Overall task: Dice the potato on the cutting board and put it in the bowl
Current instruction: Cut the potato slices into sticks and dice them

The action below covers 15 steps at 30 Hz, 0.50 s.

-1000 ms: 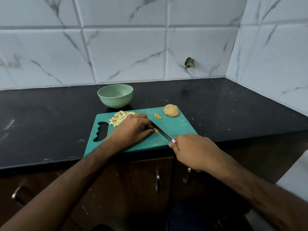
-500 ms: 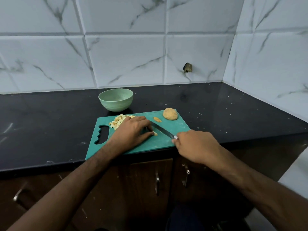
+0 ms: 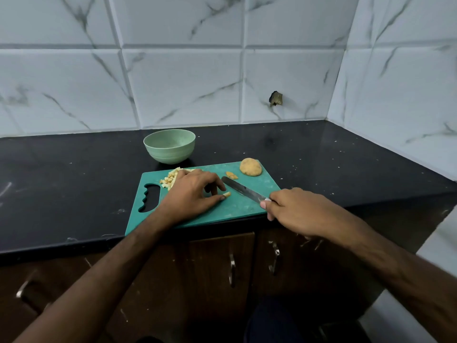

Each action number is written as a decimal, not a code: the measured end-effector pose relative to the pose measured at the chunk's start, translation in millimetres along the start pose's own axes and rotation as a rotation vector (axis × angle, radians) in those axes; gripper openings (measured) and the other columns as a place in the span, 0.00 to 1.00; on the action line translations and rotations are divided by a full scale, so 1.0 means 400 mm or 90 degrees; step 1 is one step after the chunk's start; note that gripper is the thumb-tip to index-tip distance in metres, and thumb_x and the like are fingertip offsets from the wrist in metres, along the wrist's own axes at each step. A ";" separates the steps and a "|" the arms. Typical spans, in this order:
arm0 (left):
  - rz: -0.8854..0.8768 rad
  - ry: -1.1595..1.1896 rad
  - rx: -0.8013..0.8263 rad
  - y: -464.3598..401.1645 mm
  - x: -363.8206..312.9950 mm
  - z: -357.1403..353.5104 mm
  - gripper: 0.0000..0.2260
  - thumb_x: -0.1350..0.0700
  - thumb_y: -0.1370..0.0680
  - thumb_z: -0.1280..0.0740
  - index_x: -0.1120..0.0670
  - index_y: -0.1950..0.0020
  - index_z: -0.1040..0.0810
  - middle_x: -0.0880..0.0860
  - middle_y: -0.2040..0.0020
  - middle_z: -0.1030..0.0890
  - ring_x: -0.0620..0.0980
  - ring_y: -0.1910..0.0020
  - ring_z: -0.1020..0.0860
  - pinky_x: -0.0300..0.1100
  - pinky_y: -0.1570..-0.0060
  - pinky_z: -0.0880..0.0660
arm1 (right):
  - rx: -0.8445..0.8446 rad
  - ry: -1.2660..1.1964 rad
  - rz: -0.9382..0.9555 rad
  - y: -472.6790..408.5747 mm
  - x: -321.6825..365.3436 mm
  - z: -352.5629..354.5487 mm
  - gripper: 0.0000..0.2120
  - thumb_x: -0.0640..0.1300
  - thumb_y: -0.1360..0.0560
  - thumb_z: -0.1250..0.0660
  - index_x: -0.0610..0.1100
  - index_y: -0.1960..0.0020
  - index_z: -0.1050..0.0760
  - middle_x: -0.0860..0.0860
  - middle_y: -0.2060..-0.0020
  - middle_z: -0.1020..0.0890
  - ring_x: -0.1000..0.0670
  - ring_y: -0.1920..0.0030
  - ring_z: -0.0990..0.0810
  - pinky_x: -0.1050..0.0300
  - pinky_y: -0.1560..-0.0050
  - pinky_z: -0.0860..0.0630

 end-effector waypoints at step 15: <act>0.011 -0.053 0.033 0.008 -0.012 0.006 0.07 0.41 0.23 0.31 0.41 0.59 0.23 0.39 0.58 0.24 0.40 0.54 0.28 0.47 0.49 0.36 | -0.070 0.145 0.047 0.032 0.039 -0.067 0.19 0.59 0.14 0.51 0.50 0.53 0.30 0.54 0.64 0.27 0.54 0.64 0.26 0.53 0.60 0.31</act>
Point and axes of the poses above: each hand's wrist, its own y-axis away from the middle knuckle, its own z-axis out of the back of the hand, x = y × z, the point moved 2 cm from there along -y, towards the middle knuckle
